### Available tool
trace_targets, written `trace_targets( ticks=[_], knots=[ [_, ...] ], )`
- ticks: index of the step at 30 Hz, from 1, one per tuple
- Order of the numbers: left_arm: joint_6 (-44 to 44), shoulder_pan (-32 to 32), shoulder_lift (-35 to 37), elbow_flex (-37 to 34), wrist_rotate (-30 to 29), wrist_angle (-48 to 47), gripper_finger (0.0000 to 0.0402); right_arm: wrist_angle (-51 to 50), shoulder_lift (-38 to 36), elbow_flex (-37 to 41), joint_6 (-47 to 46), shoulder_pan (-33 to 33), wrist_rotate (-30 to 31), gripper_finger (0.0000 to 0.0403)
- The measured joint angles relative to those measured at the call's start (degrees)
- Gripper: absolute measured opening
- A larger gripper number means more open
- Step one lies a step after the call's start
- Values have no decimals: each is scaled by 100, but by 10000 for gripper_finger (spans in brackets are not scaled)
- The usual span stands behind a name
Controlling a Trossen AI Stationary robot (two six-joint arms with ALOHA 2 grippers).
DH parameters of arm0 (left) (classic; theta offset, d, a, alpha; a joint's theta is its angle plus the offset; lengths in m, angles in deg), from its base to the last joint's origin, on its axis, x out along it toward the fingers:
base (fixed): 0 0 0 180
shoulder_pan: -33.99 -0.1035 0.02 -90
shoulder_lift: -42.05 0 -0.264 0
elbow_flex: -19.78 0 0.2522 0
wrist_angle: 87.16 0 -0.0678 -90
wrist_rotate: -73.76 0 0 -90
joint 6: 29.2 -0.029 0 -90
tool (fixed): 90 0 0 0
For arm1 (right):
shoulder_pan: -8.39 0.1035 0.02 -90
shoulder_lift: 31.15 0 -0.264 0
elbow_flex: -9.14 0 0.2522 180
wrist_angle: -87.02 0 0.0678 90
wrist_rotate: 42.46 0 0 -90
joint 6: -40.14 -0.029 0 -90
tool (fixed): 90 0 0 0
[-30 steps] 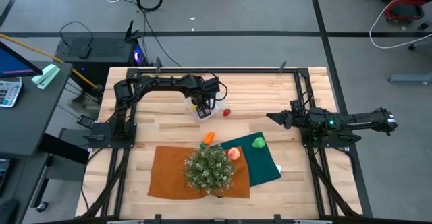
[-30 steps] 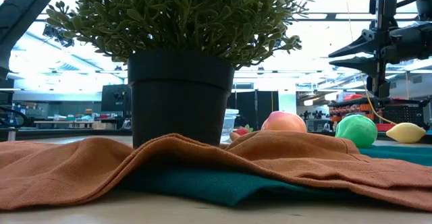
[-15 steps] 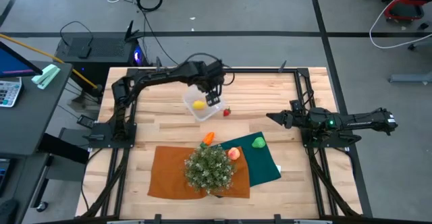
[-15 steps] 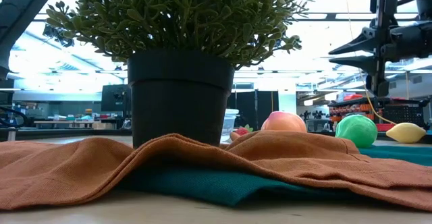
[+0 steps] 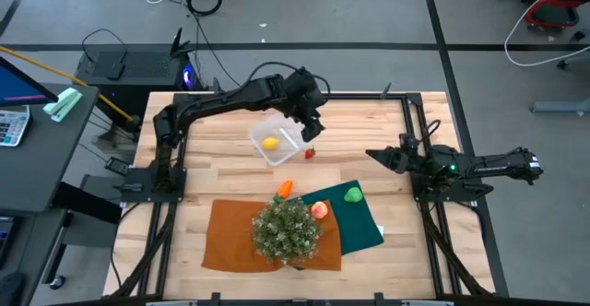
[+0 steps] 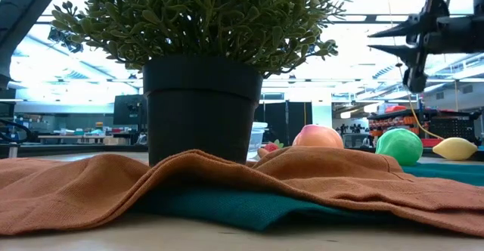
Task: Pick and placing Produce into tupperware
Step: Put the lemon into the transparent container
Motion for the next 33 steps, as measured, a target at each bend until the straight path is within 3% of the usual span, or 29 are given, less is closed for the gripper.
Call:
trace_targets(
  ticks=[4,9,17,22,27,33],
  knots=[
    [262,174,0,0,217,750,242,297,2,-137,543,0,30,28],
    [521,387,0,-2,451,1839,229,-244,0,-834,1481,0,137,28],
    [857,438,0,-4,445,2288,213,-4358,0,-3047,1886,0,144,28],
    [926,440,0,-7,445,2304,215,-6369,0,-4432,1946,0,239,28],
    [1055,472,0,-9,446,2376,216,-7744,41,-5424,1906,-2,389,28],
    [1086,507,0,-9,445,2472,211,-8873,753,-5800,1910,0,366,31]
  ],
)
